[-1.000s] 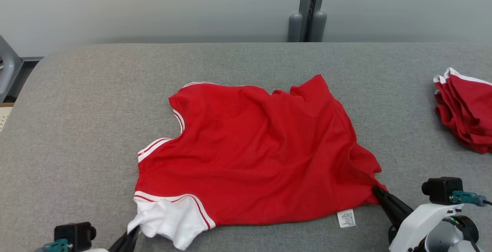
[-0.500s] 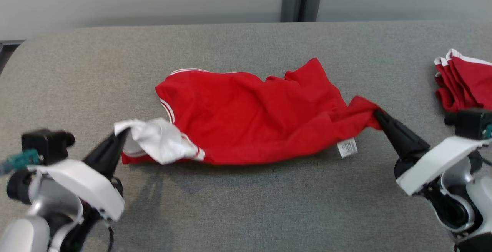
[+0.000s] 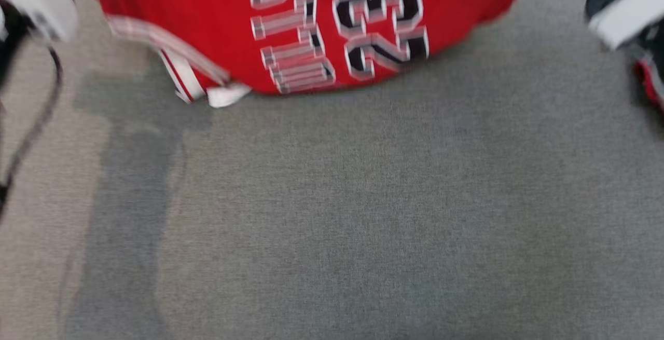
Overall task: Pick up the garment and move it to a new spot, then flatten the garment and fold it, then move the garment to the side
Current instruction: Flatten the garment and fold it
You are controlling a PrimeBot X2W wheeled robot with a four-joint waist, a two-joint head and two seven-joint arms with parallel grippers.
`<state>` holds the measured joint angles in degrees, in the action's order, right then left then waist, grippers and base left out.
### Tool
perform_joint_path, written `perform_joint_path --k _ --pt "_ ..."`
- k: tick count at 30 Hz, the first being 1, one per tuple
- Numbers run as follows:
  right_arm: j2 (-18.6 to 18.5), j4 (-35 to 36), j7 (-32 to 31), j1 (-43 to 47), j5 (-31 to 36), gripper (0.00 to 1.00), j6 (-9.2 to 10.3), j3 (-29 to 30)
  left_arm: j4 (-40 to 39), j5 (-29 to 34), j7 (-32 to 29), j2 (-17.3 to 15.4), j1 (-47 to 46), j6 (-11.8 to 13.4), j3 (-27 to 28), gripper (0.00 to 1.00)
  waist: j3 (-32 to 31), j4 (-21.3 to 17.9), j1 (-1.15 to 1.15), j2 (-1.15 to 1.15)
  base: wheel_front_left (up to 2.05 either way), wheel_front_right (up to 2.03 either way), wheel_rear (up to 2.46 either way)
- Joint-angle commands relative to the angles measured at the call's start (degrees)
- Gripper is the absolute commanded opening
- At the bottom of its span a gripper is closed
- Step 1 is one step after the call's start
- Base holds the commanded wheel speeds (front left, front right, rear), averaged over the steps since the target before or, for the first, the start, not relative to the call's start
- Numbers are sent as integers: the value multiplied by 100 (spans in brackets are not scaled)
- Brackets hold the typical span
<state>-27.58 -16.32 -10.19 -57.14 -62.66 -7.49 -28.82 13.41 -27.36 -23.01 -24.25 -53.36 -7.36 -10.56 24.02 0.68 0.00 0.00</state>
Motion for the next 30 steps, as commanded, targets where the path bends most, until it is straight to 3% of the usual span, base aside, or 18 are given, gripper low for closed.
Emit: perform_joint_path --k 1,7,18,23,30 --pt "0 -107 29 -257 -70 0 -1 -32 144 15 80 -67 -323 -15 -55 0 357 -106 0 0 0 0 0" --pt "251 -916 325 -1982 -451 0 -1 86 1166 117 569 -302 -2274 -12 -491 0 886 -202 0 0 0 0 0" --pt "300 -1726 1419 -3907 -758 0 -1 179 2881 -36 1817 -18 -4746 -8 -390 0 1253 -170 0 0 0 0 0" --pt "267 -1902 1663 -3961 -945 0 -1 -171 3493 -282 2079 85 -5026 -8 -672 0 1166 -165 0 0 0 0 0" --pt "187 -1951 1267 -3089 -1276 0 -1 -968 3611 -859 1840 -77 -4188 -9 -1630 0 704 -169 0 0 0 0 0"
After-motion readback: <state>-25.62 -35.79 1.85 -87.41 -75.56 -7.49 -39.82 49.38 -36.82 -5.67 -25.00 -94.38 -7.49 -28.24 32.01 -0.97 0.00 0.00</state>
